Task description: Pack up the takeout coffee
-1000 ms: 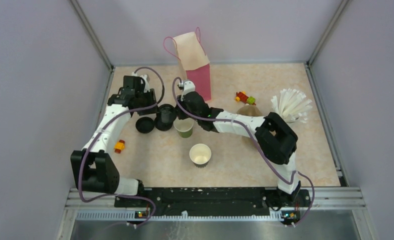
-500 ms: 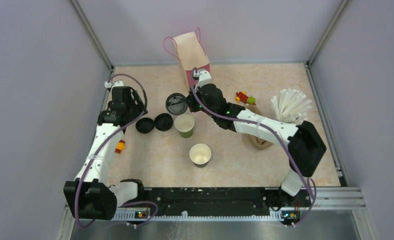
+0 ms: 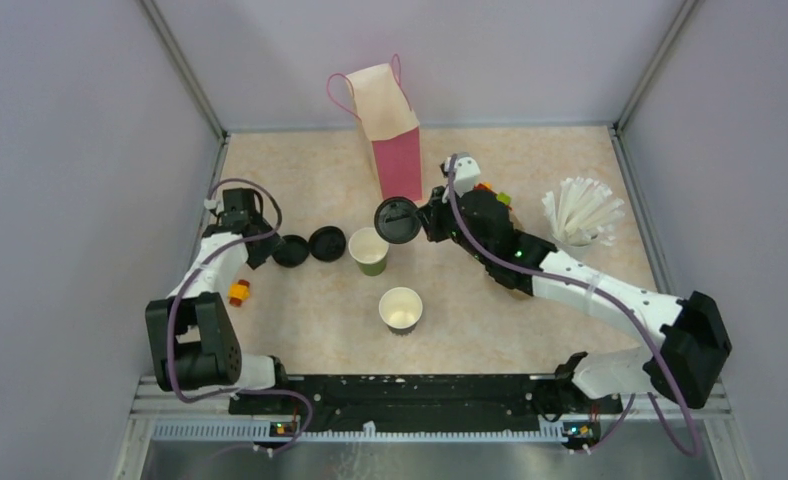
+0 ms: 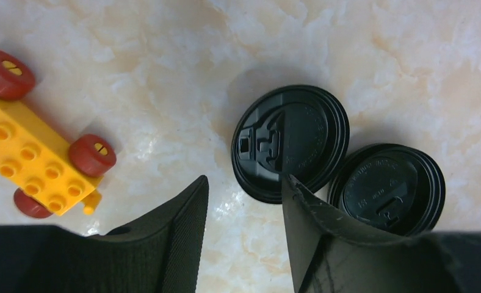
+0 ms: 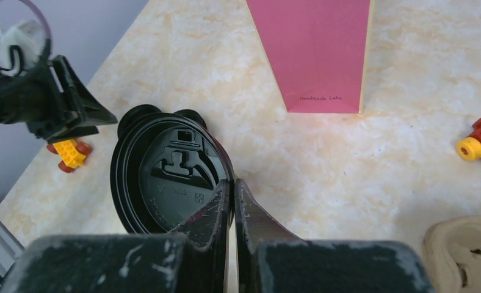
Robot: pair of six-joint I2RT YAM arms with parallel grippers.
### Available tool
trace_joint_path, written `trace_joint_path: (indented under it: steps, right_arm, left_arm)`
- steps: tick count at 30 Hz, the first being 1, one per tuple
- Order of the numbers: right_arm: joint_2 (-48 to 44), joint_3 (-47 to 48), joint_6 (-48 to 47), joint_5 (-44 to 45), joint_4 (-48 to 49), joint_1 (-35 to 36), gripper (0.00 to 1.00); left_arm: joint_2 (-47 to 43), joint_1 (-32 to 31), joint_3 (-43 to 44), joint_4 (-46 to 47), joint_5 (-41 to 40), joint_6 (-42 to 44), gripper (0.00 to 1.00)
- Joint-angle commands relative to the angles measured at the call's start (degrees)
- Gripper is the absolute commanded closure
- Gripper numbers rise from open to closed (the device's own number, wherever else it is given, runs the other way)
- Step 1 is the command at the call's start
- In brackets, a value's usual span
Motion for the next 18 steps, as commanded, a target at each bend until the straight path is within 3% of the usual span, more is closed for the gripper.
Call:
trace_joint_path:
  steps: [1, 13, 18]
  right_arm:
    - [-6.6, -1.2, -1.4, 0.8, 0.7, 0.1, 1.0]
    - [-9.5, -2.8, -2.1, 2.5, 0.0, 0.1, 1.0]
    - [-9.9, -2.8, -2.0, 2.2, -0.3, 0.1, 1.0]
  left_arm:
    - [3.0, 1.3, -0.4, 6.1, 3.1, -0.9, 0.49]
    - [7.3, 2.3, -1.8, 8.0, 2.7, -0.4, 0.59]
    - [9.7, 2.5, -0.8, 7.9, 5.1, 0.6, 0.7]
